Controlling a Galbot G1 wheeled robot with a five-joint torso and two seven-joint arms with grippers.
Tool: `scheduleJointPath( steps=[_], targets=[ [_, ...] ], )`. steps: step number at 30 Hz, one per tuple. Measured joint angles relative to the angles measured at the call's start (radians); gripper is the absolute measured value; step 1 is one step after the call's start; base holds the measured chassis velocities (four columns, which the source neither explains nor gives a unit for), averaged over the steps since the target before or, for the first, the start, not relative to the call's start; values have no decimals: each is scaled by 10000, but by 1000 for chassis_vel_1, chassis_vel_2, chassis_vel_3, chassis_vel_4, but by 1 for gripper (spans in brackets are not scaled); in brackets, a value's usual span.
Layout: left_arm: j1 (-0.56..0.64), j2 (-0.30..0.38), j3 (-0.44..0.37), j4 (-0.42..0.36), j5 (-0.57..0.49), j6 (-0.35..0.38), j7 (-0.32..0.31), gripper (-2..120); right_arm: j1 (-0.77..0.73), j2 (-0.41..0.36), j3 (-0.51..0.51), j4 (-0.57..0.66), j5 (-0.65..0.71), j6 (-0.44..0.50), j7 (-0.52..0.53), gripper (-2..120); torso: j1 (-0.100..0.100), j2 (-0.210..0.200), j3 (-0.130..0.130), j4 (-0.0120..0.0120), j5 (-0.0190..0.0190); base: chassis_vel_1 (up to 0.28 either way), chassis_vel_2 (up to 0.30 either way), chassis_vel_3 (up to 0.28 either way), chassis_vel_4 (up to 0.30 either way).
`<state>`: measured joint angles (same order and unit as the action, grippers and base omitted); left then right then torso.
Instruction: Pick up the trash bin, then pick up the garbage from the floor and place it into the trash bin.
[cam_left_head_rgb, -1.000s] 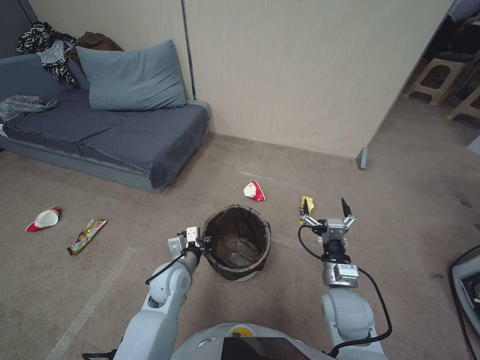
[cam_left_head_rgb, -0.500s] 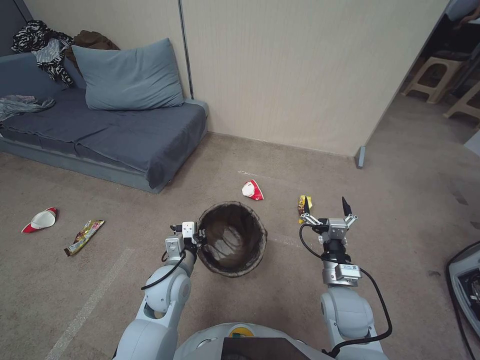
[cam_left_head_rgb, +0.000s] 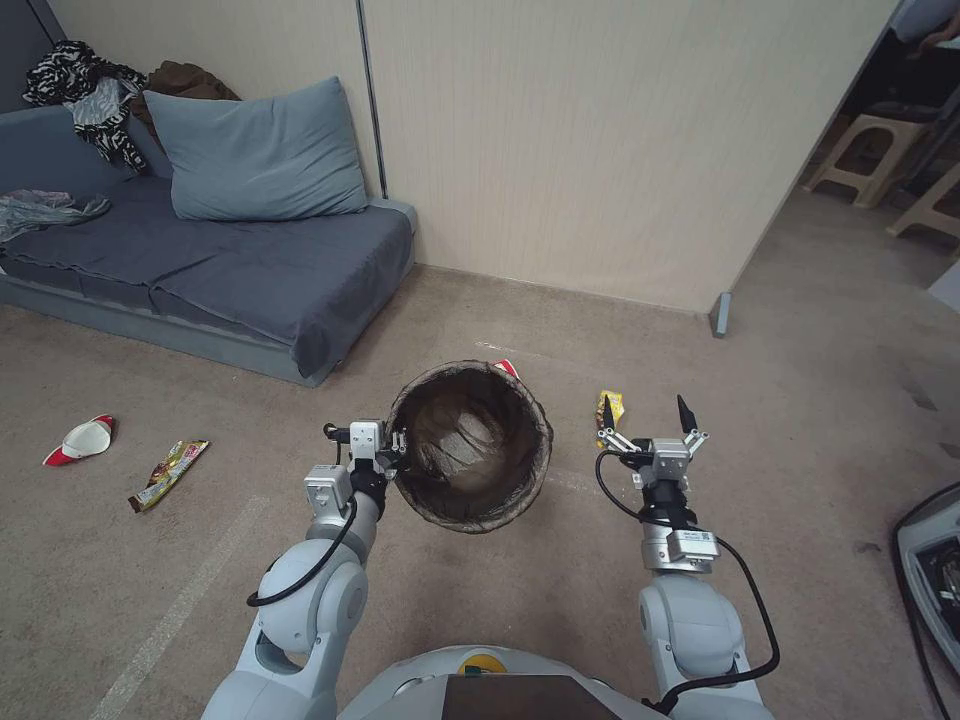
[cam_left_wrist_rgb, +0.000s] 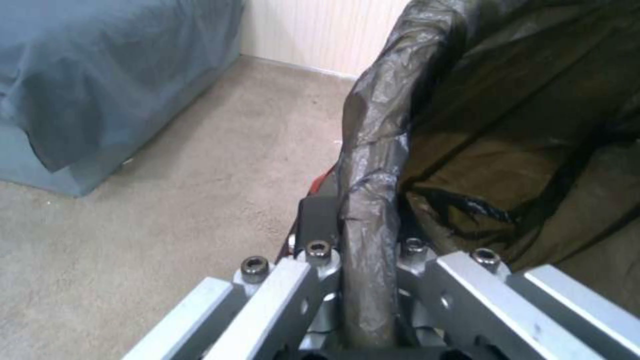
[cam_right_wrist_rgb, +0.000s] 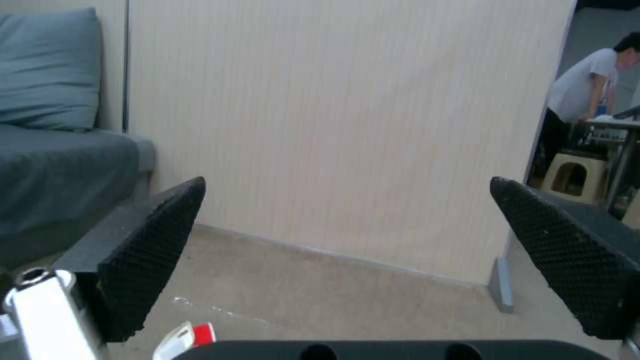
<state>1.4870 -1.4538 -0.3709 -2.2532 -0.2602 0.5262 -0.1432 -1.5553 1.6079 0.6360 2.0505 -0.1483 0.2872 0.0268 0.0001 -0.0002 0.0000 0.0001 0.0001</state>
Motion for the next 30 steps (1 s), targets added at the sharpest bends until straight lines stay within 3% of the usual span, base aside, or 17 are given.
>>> scheduleJointPath(
  steps=[17, 30],
  targets=[
    [216, -83, 139, -345, 273, -245, 49, 0, -75, 1, 54, -25, 582, 26, -457, 97, -1, 2, -1, 0, -1, -7, 5, 5, -3],
    [197, -86, 42, -368, 304, -228, -9, 0, -47, 2, 58, -119, 669, 51, -618, 98, -1, 2, 0, 0, -1, -113, 120, 119, -119]
  ],
)
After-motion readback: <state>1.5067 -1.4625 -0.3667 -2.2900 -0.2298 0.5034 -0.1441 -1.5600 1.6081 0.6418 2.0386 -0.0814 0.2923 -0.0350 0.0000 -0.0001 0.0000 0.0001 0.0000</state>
